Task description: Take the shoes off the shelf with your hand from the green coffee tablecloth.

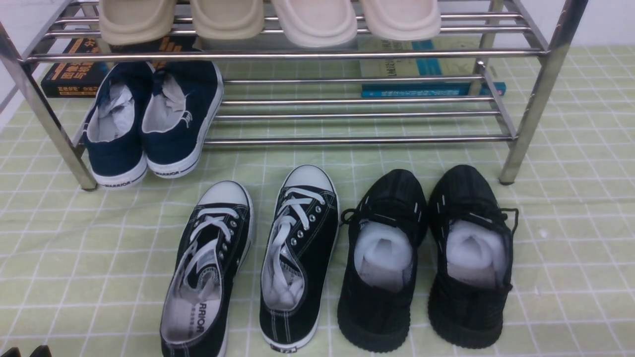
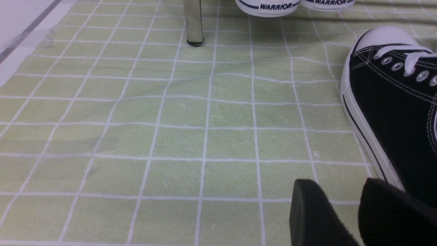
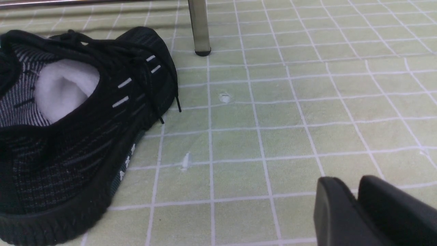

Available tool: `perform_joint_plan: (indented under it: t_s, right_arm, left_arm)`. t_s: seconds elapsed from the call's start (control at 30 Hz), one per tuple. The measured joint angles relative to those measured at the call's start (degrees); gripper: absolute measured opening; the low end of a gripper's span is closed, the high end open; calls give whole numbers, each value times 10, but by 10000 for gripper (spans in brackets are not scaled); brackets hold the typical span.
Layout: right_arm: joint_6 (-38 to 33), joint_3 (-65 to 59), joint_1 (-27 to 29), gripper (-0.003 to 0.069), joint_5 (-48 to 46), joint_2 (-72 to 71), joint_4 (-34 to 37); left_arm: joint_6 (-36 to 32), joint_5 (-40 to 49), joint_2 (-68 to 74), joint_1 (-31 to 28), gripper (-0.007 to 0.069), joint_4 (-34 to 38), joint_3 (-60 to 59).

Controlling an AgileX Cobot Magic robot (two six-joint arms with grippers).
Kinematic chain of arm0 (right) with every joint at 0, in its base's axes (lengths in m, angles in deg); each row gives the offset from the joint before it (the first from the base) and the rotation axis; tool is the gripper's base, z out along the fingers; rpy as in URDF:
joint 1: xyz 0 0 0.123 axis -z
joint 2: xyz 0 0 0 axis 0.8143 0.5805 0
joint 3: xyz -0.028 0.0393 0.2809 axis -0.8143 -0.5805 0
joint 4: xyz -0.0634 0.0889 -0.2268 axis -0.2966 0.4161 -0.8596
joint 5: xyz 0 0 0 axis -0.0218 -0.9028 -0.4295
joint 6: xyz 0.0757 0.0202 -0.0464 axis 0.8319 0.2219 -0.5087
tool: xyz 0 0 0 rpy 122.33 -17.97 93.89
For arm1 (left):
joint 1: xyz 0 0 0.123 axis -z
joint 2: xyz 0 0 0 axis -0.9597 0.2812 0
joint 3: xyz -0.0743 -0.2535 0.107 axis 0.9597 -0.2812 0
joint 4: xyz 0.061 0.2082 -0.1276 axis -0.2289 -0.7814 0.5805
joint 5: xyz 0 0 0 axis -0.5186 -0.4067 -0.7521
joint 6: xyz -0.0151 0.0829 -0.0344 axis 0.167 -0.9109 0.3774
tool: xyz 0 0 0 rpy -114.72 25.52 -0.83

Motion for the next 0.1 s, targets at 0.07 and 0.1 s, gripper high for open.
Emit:
perform_joint_plan:
  t_s: [0.07, 0.1]
  right_arm:
    - [0, 0, 0, 129, 0, 0, 0]
    - [0, 0, 0, 131, 0, 0, 0]
  left_arm:
    - [0, 0, 0, 0, 242, -1, 0]
    - [0, 0, 0, 0, 242, -2, 0]
